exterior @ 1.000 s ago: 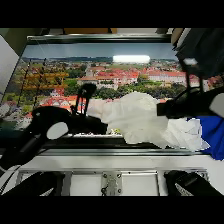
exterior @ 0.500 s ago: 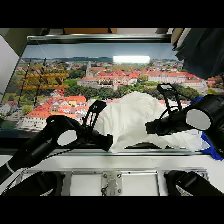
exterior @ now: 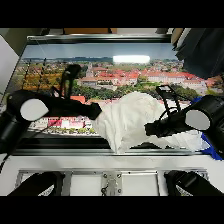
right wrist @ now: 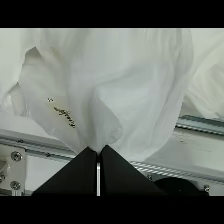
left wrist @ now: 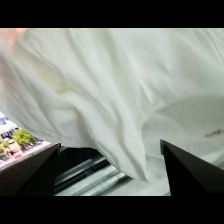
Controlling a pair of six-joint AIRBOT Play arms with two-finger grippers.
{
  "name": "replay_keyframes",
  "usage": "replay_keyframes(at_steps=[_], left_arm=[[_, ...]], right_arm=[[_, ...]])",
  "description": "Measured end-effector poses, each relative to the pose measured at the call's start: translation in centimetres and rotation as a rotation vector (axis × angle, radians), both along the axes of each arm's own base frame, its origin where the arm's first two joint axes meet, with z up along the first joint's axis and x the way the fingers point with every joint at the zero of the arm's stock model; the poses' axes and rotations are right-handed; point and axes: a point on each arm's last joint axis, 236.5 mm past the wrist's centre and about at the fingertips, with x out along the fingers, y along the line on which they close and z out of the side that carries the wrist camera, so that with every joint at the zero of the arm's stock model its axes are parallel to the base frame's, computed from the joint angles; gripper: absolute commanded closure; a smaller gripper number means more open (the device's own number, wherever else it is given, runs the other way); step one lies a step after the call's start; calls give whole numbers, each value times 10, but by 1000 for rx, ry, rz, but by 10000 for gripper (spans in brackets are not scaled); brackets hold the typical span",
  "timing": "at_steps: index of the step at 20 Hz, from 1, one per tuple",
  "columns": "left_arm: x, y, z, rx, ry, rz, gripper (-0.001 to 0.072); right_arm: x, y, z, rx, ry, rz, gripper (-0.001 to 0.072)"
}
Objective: Fold the clothes and pants, and hang the long-sleeved shirts on hangers.
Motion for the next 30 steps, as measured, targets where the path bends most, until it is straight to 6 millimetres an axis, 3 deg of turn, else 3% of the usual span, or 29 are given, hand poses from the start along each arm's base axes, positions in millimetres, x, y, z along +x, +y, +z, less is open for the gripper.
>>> replay_keyframes(at_steps=[4, 9, 16, 24, 29, 30], left_arm=[[62, 96, -17, 174, -59, 215, 9], [132, 220, -58, 478, -125, 394, 9], [205, 333, -130, 665, -72, 495, 9], [229, 409, -211, 745, 62, 493, 10], [231, 428, -245, 757, 108, 490, 11], [231, 430, -249, 760, 113, 488, 95]], right_arm=[[0, 0, 0, 0, 0, 0, 701], [0, 0, 0, 0, 0, 0, 702], [0, 0, 0, 0, 0, 0, 701], [0, 0, 0, 1, 0, 0, 701], [0, 0, 0, 1, 0, 0, 701], [0, 0, 0, 1, 0, 0, 701]])
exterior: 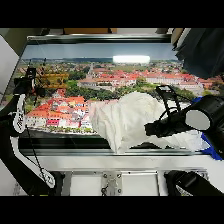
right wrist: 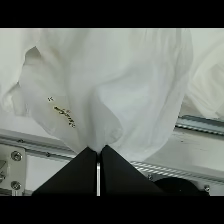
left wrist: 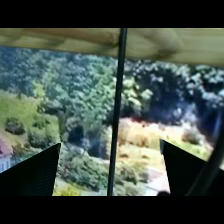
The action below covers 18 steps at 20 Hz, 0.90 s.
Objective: Fold the clothes and pants, and hang the long-sleeved shirts on hangers.
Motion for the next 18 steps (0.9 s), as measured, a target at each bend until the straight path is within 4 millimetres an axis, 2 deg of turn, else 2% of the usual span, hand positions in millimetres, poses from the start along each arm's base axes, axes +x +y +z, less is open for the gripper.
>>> replay_keyframes(at_steps=[1, 2, 4, 5, 10, 13, 18], left_arm=[[-1, 0, -4, -4, 6, 3, 298], [-1, 0, -8, -7, 14, 0, 420], [-5, 0, -12, -6, 36, 3, 632], [-7, 0, -12, -3, 44, 3, 696], [-8, -7, -6, -8, 49, 1, 698], [-8, -13, 8, -10, 46, 3, 698], [3, -19, 85, 70, -60, -35, 698]], right_arm=[[0, 0, 0, 0, 0, 0, 701], [0, 0, 0, -1, 0, 0, 701], [0, 0, 0, 0, 0, 0, 701], [0, 0, 0, 0, 0, 0, 701], [0, 0, 0, 0, 0, 0, 702], [0, 0, 0, 0, -1, 0, 701], [0, 0, 0, 0, -1, 0, 701]])
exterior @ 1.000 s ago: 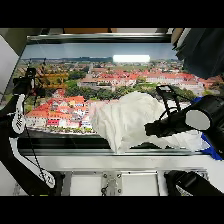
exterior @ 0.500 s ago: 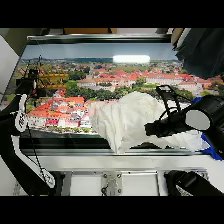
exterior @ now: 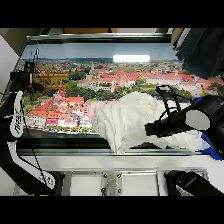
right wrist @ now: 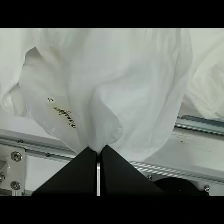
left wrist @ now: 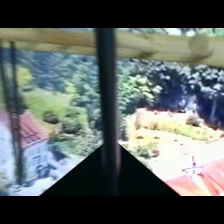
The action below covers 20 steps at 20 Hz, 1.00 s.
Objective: Fold the clothes and pants, and hang the long-sleeved shirts on hangers.
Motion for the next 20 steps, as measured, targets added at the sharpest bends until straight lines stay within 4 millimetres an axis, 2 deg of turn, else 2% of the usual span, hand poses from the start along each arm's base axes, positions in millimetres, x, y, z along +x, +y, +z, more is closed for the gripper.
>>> replay_keyframes(at_steps=[5, 7, 10, 12, 14, 18, 20], left_arm=[[1, -35, 92, 41, -130, -55, 697], [-3, -59, 124, 44, -171, -86, 696], [-17, -101, 161, 43, -178, -174, 697], [-32, -137, 173, 10, -133, -297, 697], [-54, -178, 175, -66, -57, -459, 697], [-120, -264, 171, -297, 133, -851, 697], [-151, -287, 171, -366, 217, -981, 697]], right_arm=[[0, 0, 0, 0, 0, 0, 702], [0, 0, 0, 0, 0, 0, 702], [0, 0, 0, 0, 0, 0, 701], [0, 0, 0, 0, 0, 0, 701], [0, 0, 0, 0, 0, 0, 702], [0, 0, 0, 0, 0, 0, 701], [0, 0, 0, 0, 0, 0, 701]])
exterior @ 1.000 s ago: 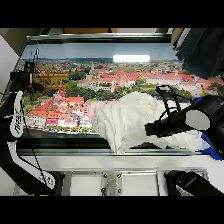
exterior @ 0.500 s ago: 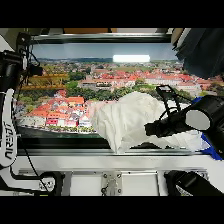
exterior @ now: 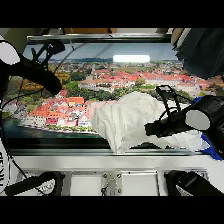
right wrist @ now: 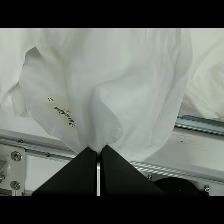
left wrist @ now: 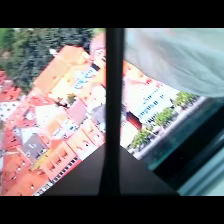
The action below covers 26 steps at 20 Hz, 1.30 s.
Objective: Fold the clothes and pants, and hang the long-sleeved shirts on hangers.
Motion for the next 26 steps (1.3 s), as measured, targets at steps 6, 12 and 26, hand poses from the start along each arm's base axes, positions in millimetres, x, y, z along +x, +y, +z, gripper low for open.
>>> replay_keyframes(at_steps=[6, 12, 26], left_arm=[[-35, -15, -4, -33, 88, -226, 698], [-80, 2, -44, -35, 195, -440, 699], [-165, -27, -102, -287, 288, -653, 698]], right_arm=[[0, 0, 0, 0, 0, 0, 701], [0, 0, 0, 0, 0, 0, 701], [19, -9, 25, 40, -62, -63, 702]])
